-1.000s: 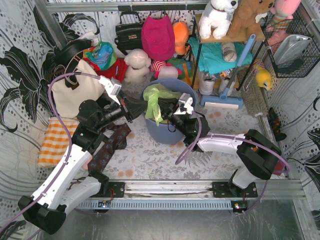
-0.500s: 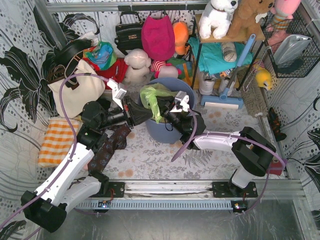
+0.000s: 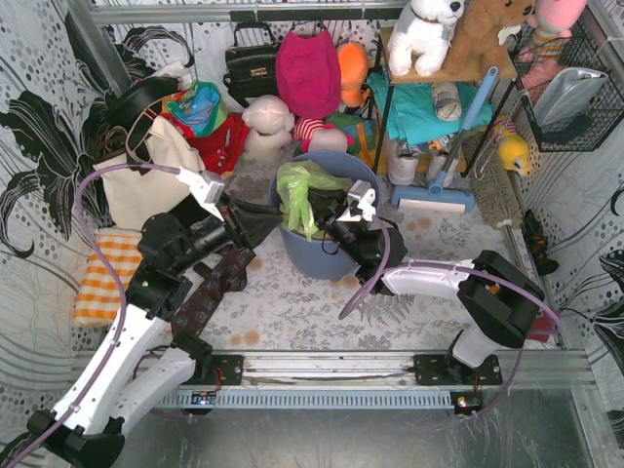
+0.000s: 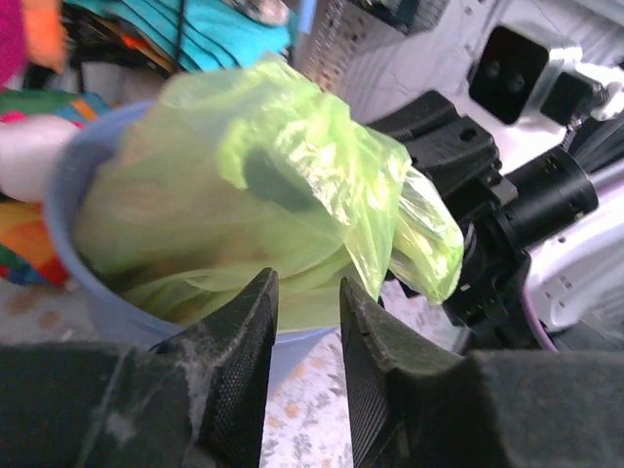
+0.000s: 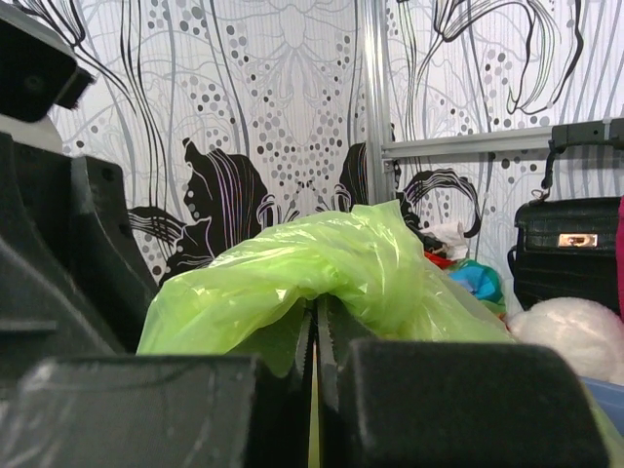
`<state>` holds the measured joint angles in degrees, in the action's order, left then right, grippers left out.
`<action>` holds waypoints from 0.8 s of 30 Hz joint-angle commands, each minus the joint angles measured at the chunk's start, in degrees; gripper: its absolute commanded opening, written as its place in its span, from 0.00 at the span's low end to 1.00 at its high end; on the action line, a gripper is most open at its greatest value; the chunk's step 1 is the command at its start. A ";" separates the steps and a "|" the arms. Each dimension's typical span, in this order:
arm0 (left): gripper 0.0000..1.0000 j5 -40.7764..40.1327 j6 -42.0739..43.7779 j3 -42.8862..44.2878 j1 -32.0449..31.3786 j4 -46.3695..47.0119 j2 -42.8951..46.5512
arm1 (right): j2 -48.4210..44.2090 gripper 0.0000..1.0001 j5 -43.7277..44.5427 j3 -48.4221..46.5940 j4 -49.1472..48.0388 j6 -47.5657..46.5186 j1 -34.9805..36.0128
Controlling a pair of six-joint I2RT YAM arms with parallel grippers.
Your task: Tie the trash bag
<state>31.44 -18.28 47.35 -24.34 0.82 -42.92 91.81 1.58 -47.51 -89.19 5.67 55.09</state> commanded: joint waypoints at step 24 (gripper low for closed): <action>0.59 -9.56 8.73 5.91 -0.09 11.62 -10.86 | -3.60 0.00 -0.74 1.87 -2.39 -0.66 -0.16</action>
<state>18.61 -10.68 51.05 -24.34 4.89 -53.49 89.91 1.32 -46.30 -89.19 5.08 55.09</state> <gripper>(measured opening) 0.747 0.003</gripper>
